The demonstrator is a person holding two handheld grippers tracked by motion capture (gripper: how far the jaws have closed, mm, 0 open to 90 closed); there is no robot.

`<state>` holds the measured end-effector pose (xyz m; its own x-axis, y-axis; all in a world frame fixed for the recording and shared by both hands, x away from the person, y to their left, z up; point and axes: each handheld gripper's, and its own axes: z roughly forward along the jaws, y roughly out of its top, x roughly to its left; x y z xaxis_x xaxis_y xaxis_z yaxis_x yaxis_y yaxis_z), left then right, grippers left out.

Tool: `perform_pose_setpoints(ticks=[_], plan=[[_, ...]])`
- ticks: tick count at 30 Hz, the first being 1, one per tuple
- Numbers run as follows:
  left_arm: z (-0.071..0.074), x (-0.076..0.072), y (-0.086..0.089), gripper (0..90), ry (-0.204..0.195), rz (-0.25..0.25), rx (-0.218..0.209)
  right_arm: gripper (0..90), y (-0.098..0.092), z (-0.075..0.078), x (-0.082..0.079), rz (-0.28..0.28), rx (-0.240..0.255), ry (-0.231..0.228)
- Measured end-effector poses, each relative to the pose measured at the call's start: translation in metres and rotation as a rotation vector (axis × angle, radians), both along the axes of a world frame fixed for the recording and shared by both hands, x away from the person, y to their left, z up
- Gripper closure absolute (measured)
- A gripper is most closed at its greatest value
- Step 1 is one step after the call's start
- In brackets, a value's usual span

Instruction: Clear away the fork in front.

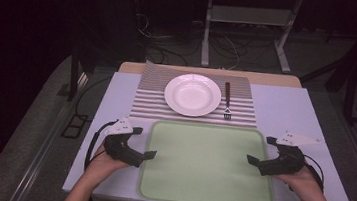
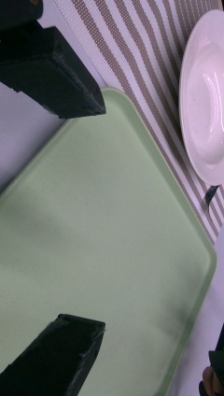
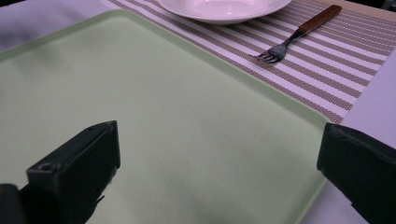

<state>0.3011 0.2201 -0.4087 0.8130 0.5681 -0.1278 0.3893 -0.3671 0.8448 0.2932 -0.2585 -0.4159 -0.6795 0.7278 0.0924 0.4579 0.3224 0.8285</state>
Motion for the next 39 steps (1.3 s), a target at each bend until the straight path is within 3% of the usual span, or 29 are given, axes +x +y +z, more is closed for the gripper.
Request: perform_pose_setpoints(ticks=[14, 39], plan=[[0.001, 0.002, -0.003, 0.0, -0.004, 0.005, -0.004, 0.0, 0.009, 0.000, 0.019, 0.015, -0.008, 0.011], [0.000, 0.002, -0.005, 0.0, -0.006, 0.002, -0.005, 0.0, 0.010, 0.006, 0.055, -0.026, 0.009, 0.030]])
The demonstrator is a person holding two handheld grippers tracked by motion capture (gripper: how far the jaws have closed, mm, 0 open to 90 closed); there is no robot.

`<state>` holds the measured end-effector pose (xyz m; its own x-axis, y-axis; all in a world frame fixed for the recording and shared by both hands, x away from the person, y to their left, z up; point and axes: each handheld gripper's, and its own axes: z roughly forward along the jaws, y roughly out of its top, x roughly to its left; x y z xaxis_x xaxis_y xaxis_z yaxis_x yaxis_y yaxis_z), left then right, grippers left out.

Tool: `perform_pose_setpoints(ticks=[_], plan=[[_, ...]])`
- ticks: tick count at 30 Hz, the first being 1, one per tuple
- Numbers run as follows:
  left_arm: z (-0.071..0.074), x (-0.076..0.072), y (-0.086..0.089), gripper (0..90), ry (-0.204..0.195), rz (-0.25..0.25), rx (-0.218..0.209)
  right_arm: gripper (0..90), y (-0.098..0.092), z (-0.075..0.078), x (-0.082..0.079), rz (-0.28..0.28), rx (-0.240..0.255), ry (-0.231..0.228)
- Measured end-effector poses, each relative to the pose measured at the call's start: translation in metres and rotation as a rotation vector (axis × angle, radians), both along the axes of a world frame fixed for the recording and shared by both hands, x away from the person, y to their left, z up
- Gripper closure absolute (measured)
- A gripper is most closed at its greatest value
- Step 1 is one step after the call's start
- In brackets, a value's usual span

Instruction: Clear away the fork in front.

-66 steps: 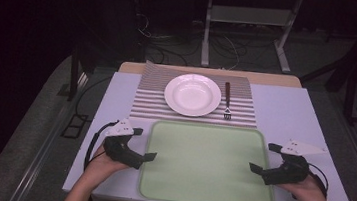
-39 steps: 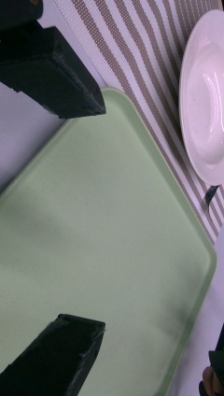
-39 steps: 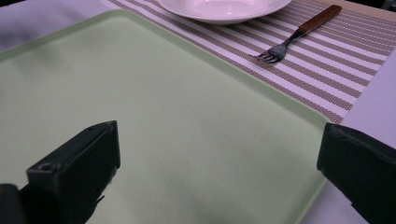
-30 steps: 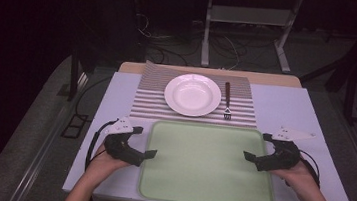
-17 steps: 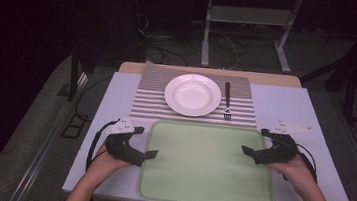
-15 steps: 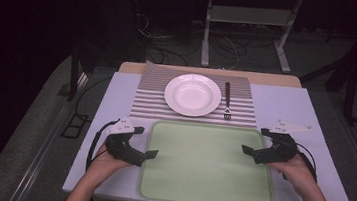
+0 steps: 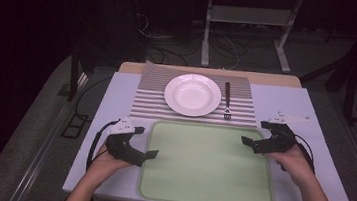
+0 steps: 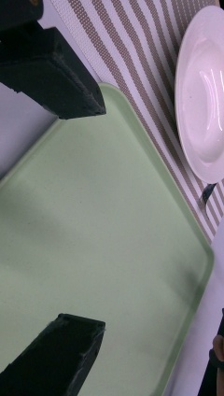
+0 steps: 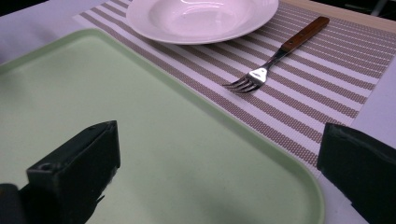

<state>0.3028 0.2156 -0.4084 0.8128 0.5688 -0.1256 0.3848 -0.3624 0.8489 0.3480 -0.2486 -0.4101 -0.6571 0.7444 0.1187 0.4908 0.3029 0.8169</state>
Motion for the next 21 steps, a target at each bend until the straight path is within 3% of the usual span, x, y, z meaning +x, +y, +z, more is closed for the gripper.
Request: perform_pose_setpoints(ticks=[21], plan=[[0.001, 0.000, 0.001, 0.0, -0.001, 0.002, -0.004, 0.0, 0.004, 0.001, 0.034, -0.015, -0.001, 0.024]])
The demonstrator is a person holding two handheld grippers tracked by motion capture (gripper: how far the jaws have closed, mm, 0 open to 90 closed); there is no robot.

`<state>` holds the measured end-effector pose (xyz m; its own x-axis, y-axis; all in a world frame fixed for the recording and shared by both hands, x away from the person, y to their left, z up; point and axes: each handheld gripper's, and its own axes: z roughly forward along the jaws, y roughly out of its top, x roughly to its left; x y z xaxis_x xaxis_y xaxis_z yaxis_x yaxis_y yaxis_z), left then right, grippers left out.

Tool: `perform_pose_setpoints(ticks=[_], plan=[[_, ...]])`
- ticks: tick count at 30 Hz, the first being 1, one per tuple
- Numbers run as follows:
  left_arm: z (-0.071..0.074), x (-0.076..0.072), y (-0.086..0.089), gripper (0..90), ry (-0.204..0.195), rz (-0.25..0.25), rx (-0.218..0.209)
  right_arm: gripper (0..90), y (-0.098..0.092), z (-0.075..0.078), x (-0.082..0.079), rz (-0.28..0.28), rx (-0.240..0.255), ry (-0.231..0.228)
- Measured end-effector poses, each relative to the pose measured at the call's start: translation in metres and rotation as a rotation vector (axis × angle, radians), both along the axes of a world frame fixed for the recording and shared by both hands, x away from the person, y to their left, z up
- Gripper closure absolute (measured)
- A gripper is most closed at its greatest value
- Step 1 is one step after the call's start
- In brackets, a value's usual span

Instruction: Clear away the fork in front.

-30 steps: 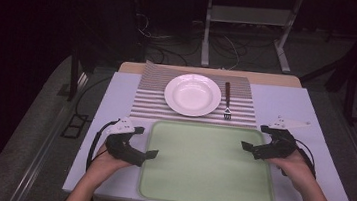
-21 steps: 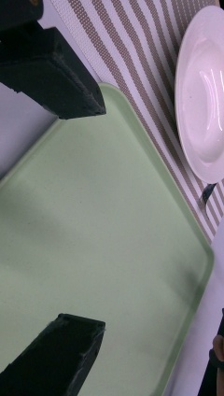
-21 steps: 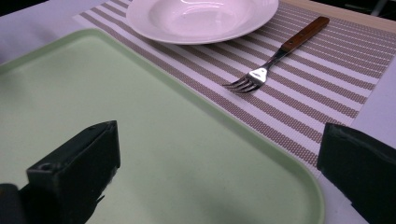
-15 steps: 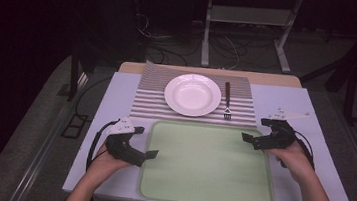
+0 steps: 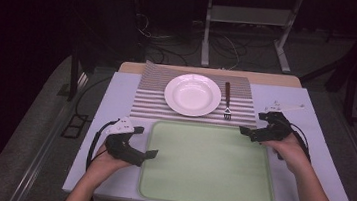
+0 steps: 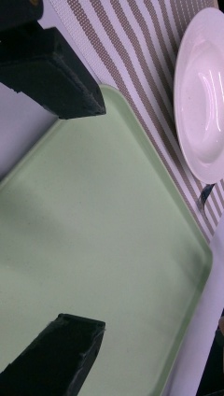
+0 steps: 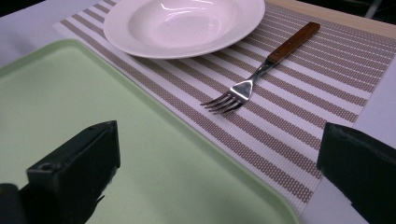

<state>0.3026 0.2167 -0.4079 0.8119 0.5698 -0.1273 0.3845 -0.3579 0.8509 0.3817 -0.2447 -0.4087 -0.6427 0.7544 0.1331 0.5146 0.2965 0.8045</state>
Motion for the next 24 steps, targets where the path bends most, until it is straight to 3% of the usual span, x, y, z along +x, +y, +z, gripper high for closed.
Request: perform_pose_setpoints(ticks=[14, 24], plan=[[0.000, 0.000, 0.001, 0.0, 0.000, 0.001, -0.003, 0.0, 0.008, 0.000, 0.029, -0.035, -0.015, 0.023], [0.001, 0.001, 0.001, 0.0, -0.004, -0.004, -0.004, 13.2, 0.018, -0.001, 0.055, -0.084, -0.058, 0.084]])
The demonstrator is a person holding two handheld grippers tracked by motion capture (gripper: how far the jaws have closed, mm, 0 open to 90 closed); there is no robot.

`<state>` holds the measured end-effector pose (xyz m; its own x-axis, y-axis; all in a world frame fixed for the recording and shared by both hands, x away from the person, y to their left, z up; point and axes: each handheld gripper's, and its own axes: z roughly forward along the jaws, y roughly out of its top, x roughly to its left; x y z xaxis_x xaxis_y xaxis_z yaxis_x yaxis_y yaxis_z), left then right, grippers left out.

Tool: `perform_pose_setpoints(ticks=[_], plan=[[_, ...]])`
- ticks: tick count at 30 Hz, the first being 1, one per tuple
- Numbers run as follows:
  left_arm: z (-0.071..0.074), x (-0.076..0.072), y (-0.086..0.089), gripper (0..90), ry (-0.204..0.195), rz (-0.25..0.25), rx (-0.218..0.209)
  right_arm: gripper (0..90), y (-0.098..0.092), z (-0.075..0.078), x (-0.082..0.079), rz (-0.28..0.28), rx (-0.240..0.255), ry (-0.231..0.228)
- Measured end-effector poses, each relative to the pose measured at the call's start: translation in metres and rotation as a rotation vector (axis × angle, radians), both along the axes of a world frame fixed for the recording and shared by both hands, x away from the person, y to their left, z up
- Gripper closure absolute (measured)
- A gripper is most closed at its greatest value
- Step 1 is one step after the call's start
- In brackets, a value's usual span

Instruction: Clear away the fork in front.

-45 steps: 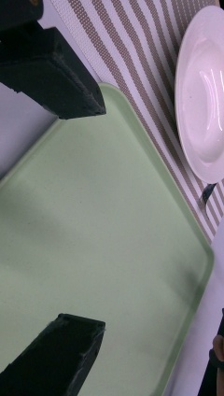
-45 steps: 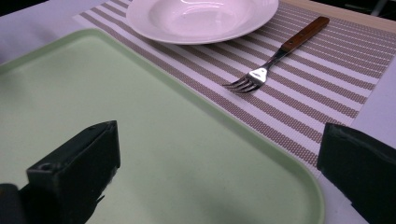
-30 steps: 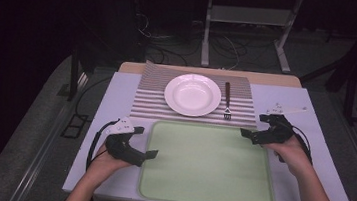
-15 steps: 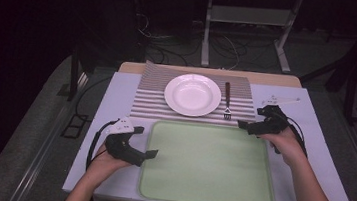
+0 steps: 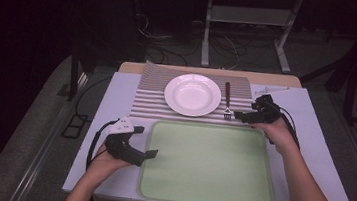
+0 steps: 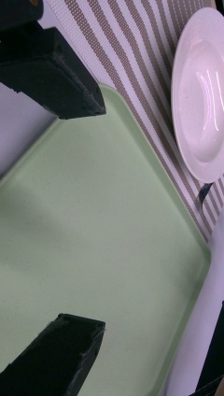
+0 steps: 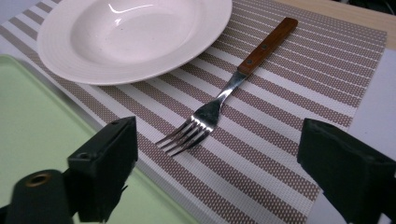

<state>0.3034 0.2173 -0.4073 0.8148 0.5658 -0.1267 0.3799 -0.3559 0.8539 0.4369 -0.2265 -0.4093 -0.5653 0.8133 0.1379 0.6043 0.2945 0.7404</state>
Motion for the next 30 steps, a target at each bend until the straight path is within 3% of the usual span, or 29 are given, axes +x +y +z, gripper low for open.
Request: perform_pose_setpoints(ticks=[14, 20, 24, 30], plan=[[0.000, -0.001, -0.001, 0.0, -0.002, -0.007, 0.001, 20.6, 0.017, 0.003, 0.036, -0.031, -0.043, 0.089], [0.000, -0.002, -0.001, 0.0, -0.005, -0.007, 0.001, 25.3, 0.026, 0.006, 0.053, -0.044, -0.088, 0.130], [0.000, -0.001, -0.001, 0.0, -0.008, -0.009, 0.003, 37.9, 0.032, 0.004, 0.067, -0.073, -0.115, 0.160], [-0.001, -0.001, -0.002, 0.0, -0.008, -0.015, 0.008, 45.8, 0.038, 0.002, 0.084, -0.097, -0.129, 0.222]])
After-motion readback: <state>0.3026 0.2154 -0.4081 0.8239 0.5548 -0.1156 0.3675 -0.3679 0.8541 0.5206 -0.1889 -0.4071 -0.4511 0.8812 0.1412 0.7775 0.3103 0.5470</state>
